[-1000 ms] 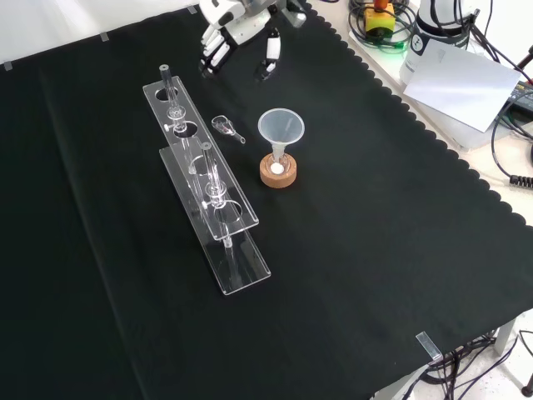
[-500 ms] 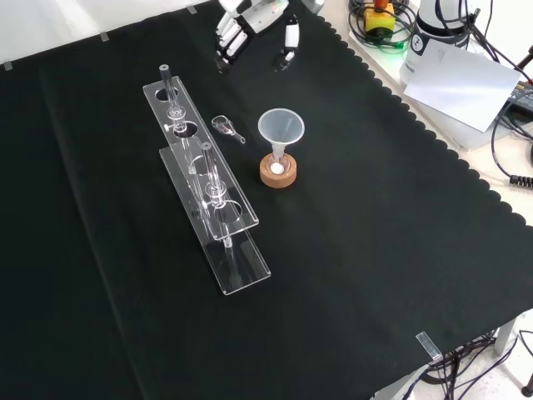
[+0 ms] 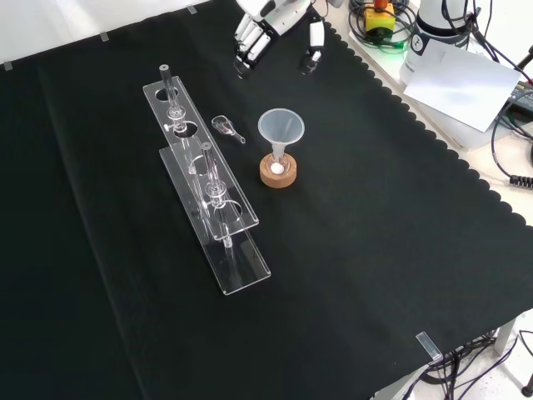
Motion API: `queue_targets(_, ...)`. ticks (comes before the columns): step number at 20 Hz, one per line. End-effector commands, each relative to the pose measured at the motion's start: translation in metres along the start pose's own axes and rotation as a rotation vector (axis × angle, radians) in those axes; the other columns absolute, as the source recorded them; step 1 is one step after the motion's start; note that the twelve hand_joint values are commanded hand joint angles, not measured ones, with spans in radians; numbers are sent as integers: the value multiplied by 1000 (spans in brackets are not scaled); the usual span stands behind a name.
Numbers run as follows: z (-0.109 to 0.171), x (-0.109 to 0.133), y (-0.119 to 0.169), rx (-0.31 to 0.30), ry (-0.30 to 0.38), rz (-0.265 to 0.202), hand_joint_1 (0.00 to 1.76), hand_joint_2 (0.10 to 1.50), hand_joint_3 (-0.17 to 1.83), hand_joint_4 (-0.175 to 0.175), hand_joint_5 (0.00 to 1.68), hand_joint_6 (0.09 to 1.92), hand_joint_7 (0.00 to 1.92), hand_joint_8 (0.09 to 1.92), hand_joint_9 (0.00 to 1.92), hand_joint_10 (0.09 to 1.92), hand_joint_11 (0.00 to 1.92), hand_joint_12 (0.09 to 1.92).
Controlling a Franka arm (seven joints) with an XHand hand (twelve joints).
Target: Remove the funnel from the round-bottom flask.
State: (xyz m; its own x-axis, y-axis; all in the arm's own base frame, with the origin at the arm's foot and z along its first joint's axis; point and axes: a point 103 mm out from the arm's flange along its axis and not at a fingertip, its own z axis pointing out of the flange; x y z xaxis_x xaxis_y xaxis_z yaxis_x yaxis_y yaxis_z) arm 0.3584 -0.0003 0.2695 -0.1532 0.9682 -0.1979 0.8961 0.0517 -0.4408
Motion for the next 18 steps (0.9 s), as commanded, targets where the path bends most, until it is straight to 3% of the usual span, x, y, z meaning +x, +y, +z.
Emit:
queue_targets(1, -3, 20, 2, 17, -6, -23, 708, 611, 520, -48, 148, 87, 62, 707, 346, 735, 443, 1401)
queue_targets(9, 5, 37, 13, 45, -12, -55, 687, 621, 449, -54, 44, 87, 0, 559, 196, 812, 445, 1407)
queue_targets(18, 6, 59, 24, 51, -36, -92, 687, 622, 412, -56, 13, 87, 0, 437, 166, 847, 455, 1412)
